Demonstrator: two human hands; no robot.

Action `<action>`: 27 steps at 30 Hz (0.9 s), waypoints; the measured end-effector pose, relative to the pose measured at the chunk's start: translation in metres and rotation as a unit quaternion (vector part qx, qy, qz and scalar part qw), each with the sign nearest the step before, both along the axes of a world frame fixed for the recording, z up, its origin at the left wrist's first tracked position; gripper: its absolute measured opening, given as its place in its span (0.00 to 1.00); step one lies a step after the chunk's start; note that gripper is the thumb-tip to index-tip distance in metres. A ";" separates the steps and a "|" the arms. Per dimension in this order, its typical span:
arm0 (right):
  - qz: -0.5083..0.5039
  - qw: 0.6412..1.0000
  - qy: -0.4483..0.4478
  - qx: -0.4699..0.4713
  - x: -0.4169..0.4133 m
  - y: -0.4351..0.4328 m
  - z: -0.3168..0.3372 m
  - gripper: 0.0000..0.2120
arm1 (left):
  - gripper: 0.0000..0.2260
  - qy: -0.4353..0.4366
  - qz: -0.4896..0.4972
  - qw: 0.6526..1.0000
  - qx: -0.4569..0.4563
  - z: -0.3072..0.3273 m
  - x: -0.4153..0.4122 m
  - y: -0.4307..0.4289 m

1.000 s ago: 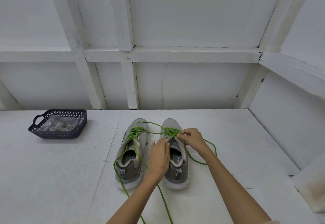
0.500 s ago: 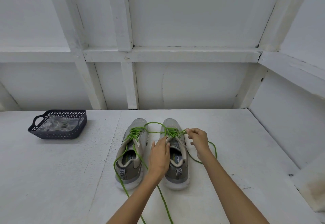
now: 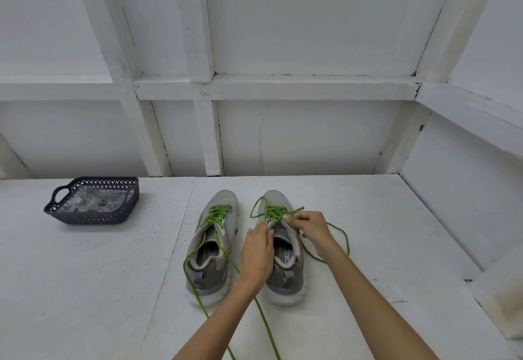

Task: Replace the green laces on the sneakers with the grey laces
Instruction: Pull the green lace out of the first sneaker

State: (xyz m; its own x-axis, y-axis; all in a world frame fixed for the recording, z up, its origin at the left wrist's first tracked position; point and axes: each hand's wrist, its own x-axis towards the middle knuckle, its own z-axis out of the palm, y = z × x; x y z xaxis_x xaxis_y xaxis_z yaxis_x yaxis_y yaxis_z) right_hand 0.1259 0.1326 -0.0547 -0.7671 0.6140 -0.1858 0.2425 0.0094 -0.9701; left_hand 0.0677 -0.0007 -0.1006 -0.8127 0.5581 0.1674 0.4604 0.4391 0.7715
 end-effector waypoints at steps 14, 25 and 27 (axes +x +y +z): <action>-0.073 0.997 0.003 0.028 -0.002 0.008 -0.006 0.12 | 0.13 0.007 0.000 1.000 -0.008 0.001 0.002 0.000; -0.108 0.993 0.007 0.038 -0.006 0.007 -0.003 0.12 | 0.13 0.010 -0.002 1.000 -0.001 0.001 0.001 -0.001; -0.240 0.969 0.044 0.019 -0.008 0.010 -0.007 0.13 | 0.14 0.009 -0.004 1.000 0.003 0.001 0.001 -0.002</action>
